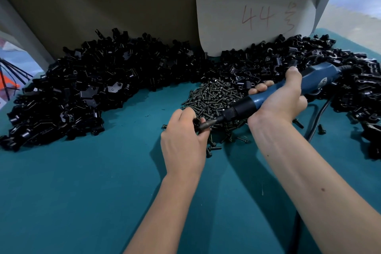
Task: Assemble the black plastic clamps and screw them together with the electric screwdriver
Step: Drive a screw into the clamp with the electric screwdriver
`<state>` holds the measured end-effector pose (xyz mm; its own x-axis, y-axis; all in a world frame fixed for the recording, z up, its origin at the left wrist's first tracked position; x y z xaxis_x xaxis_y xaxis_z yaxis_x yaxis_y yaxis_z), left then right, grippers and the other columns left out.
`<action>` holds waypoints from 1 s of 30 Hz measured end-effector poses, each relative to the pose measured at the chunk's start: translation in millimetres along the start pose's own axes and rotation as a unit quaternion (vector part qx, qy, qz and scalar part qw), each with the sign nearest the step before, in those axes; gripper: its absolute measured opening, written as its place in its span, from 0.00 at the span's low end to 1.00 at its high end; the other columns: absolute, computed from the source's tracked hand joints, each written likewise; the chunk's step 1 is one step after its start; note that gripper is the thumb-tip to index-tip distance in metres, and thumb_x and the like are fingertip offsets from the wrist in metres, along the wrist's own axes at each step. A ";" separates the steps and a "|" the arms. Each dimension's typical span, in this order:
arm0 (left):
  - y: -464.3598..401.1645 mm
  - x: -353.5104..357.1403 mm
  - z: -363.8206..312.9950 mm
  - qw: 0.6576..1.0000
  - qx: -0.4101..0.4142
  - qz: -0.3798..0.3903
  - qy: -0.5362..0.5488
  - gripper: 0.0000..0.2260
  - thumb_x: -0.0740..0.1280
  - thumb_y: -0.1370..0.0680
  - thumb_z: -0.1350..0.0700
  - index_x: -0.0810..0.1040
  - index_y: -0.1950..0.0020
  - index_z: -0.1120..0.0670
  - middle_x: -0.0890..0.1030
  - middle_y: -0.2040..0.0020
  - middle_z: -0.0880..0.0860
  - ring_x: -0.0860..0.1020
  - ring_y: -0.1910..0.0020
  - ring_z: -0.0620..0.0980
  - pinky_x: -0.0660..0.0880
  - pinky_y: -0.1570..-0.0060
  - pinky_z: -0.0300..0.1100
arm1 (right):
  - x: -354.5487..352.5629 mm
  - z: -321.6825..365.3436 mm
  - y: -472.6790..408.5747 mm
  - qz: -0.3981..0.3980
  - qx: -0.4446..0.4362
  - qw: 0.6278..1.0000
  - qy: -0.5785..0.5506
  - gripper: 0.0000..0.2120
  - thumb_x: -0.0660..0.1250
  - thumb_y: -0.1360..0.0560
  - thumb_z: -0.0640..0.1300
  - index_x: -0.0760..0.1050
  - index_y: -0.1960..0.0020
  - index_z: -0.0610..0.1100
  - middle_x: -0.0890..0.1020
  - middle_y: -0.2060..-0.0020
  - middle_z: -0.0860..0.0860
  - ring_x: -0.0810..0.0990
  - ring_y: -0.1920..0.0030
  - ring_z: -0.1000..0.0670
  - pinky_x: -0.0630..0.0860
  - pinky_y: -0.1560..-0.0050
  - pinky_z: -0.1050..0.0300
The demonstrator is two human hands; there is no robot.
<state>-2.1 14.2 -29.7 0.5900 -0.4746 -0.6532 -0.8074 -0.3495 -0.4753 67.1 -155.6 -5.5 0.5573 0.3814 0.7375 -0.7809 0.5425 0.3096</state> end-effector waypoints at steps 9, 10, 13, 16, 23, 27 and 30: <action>-1.0 4.2 -4.4 0.999 0.036 0.013 -0.014 0.17 0.75 0.27 0.53 0.66 0.60 0.52 0.69 0.63 0.48 0.68 0.67 0.55 0.59 0.69 0.46 | -4.4 5.9 -6.2 -0.021 0.003 1.000 -0.003 0.12 0.71 0.21 0.46 0.68 0.46 0.43 0.73 0.70 0.49 0.72 0.74 0.50 0.73 0.70 0.56; -1.1 4.8 -4.5 0.999 0.038 0.016 -0.012 0.18 0.75 0.28 0.52 0.65 0.60 0.52 0.69 0.63 0.47 0.68 0.67 0.54 0.58 0.70 0.46 | -4.3 6.4 -6.4 -0.019 0.004 1.000 -0.005 0.12 0.71 0.21 0.46 0.68 0.46 0.43 0.73 0.70 0.49 0.72 0.74 0.50 0.73 0.70 0.56; -1.8 8.8 -2.3 0.999 0.023 0.041 0.001 0.18 0.73 0.29 0.50 0.63 0.62 0.51 0.68 0.66 0.47 0.67 0.69 0.50 0.56 0.71 0.45 | -2.2 9.6 -5.6 0.005 -0.001 1.000 -0.018 0.13 0.71 0.21 0.47 0.69 0.44 0.43 0.73 0.70 0.49 0.72 0.74 0.50 0.73 0.69 0.56; -3.0 10.8 -0.1 0.998 -0.009 0.059 0.031 0.15 0.67 0.31 0.45 0.62 0.65 0.50 0.70 0.69 0.47 0.68 0.71 0.48 0.57 0.73 0.44 | 5.1 16.5 -3.5 0.057 -0.011 0.998 -0.033 0.16 0.71 0.20 0.50 0.67 0.42 0.44 0.73 0.70 0.49 0.71 0.73 0.50 0.72 0.70 0.56; -3.7 9.8 -1.6 0.994 -0.002 0.043 0.105 0.15 0.62 0.32 0.43 0.62 0.66 0.52 0.70 0.72 0.49 0.70 0.72 0.52 0.64 0.74 0.47 | 20.2 29.7 5.7 0.148 -0.032 0.988 -0.029 0.18 0.70 0.19 0.53 0.66 0.41 0.43 0.73 0.69 0.49 0.71 0.73 0.50 0.72 0.70 0.56; -2.6 2.8 0.3 0.998 -0.024 -0.010 0.048 0.17 0.66 0.30 0.44 0.59 0.66 0.49 0.69 0.72 0.47 0.67 0.72 0.48 0.58 0.73 0.45 | 15.7 20.4 8.5 0.082 -0.005 0.996 -0.024 0.18 0.71 0.21 0.51 0.68 0.42 0.41 0.74 0.70 0.49 0.72 0.73 0.50 0.73 0.69 0.56; -3.1 -1.2 2.0 0.999 -0.028 -0.035 0.009 0.21 0.72 0.29 0.49 0.58 0.65 0.48 0.67 0.71 0.47 0.65 0.71 0.51 0.55 0.71 0.46 | 7.3 12.4 7.5 0.009 0.008 1.000 -0.006 0.16 0.72 0.22 0.49 0.70 0.42 0.43 0.75 0.69 0.49 0.73 0.73 0.49 0.75 0.68 0.56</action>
<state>-0.4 17.4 -28.7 0.6452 -0.4617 -0.6088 -0.7632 -0.4264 -0.4855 61.9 -158.0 9.6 0.5398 0.3813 0.7505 -0.7951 0.5237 0.3058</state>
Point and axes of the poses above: each hand's wrist, its own y-axis away from the middle knuckle, its own x-axis out of the palm, z = x × y, the point moved 4 cm from there along -y, towards the middle knuckle
